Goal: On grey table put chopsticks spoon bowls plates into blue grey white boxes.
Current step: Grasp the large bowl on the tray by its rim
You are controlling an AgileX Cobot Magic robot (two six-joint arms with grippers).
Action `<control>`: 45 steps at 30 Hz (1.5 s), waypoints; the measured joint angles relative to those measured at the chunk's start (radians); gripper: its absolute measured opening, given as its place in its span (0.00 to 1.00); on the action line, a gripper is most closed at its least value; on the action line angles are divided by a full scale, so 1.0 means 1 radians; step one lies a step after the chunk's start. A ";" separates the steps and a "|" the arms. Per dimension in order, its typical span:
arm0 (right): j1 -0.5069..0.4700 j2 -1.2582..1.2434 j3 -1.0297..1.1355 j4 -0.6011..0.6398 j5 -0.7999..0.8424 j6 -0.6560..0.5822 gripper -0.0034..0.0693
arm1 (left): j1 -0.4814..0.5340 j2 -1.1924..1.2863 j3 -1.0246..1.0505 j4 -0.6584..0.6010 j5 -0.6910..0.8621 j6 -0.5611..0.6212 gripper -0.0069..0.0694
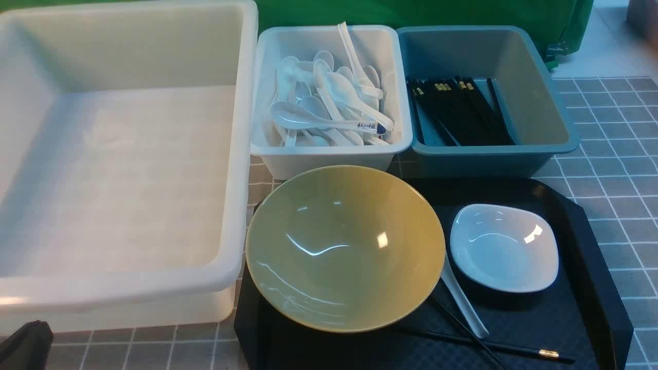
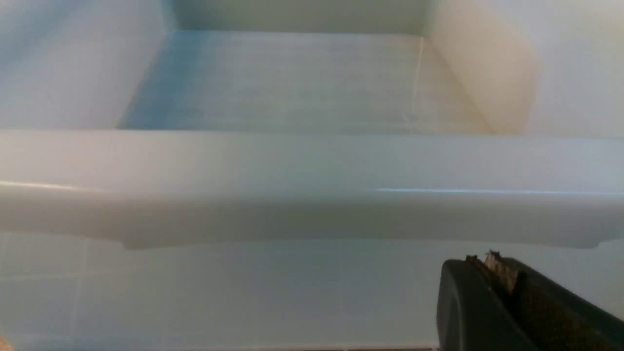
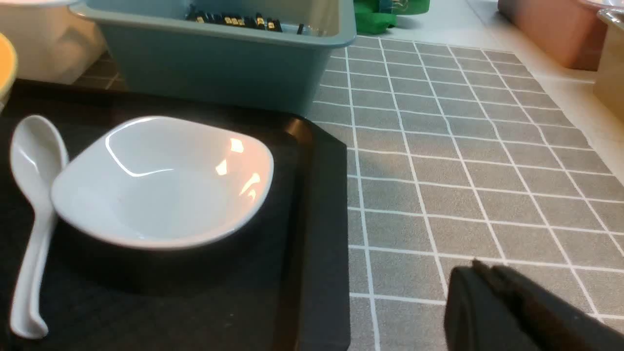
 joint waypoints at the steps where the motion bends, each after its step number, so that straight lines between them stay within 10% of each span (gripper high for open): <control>1: 0.000 0.000 0.000 0.000 0.000 0.000 0.13 | 0.000 0.000 0.000 0.000 0.000 0.000 0.08; 35: 0.000 0.000 0.000 0.000 -0.078 0.001 0.17 | 0.000 0.000 0.002 0.075 -0.044 0.037 0.08; 45: 0.000 0.000 0.000 0.001 -0.621 0.099 0.19 | 0.000 0.000 0.002 0.074 -0.726 0.036 0.08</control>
